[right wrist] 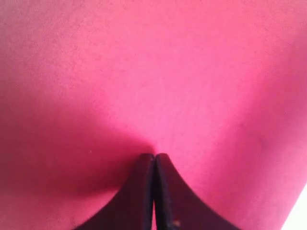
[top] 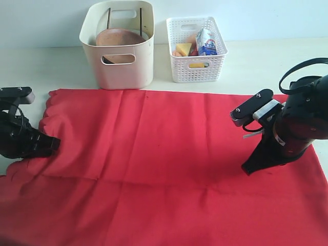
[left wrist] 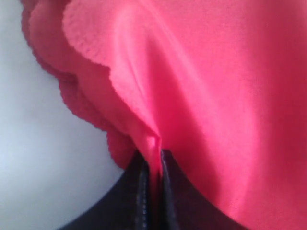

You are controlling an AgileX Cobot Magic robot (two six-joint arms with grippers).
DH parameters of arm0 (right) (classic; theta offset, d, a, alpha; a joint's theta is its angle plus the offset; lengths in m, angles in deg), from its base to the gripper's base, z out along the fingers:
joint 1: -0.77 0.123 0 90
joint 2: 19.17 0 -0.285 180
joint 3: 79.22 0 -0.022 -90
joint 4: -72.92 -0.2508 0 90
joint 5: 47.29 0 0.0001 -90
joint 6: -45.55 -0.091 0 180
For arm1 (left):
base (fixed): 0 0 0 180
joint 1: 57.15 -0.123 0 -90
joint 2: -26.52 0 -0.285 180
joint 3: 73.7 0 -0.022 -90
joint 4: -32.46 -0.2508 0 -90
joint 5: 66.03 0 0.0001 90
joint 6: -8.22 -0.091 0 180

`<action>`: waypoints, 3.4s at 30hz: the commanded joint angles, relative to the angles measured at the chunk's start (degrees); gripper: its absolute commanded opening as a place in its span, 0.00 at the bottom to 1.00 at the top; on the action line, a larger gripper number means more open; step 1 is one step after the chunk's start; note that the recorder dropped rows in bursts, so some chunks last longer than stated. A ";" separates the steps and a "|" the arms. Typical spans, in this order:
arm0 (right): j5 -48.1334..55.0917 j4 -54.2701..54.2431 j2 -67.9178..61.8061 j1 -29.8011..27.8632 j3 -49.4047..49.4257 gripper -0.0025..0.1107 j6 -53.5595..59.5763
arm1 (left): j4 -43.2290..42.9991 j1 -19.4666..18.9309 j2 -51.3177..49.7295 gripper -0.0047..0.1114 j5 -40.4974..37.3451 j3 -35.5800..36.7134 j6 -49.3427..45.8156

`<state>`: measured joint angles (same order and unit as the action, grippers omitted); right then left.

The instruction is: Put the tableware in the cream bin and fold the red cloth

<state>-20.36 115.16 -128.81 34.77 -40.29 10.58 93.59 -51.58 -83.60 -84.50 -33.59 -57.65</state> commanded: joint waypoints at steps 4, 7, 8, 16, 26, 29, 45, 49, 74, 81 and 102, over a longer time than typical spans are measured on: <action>-3.61 -6.77 -1.29 -0.30 1.20 0.02 1.33 | -2.36 3.00 19.80 0.04 -11.11 -0.06 3.28; -9.21 -14.49 -1.29 -0.03 1.20 0.02 7.88 | -5.98 9.55 24.40 0.04 -10.94 -0.80 8.60; -11.29 -21.05 -1.29 0.14 1.20 0.02 13.58 | -8.18 13.50 24.67 0.04 -9.97 -1.54 12.43; -7.26 -39.70 -2.06 1.25 -1.65 0.02 32.18 | -9.91 40.22 14.94 0.04 -0.63 -12.01 20.04; 0.72 -18.23 6.60 1.25 -1.65 0.02 14.34 | -23.29 49.01 0.94 0.04 -3.28 -25.85 33.17; 6.81 -3.17 10.31 1.25 -1.65 0.02 -1.46 | -37.06 50.73 -0.26 0.04 -5.70 -28.59 45.52; 13.52 15.53 17.80 1.15 7.61 0.02 -29.68 | -59.77 60.87 -12.02 0.04 -8.72 -41.11 65.13; 13.47 17.46 17.80 1.15 9.77 0.02 -34.29 | -61.13 62.03 -16.27 0.04 -13.53 -47.31 65.13; 16.13 24.93 5.41 -1.16 9.99 0.02 -46.16 | -62.72 62.52 -15.55 0.04 -23.40 -57.08 64.90; 20.46 26.62 14.02 -3.00 9.99 0.02 -48.31 | -63.84 62.52 -15.55 0.04 -23.00 -57.49 64.64; 8.47 28.99 65.36 -3.00 9.99 0.02 -56.79 | -63.36 62.67 -17.72 0.04 -12.78 -61.22 64.64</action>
<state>-9.36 142.65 -66.98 31.98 -30.30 -45.71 29.81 10.49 -100.69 -100.47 -92.57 7.14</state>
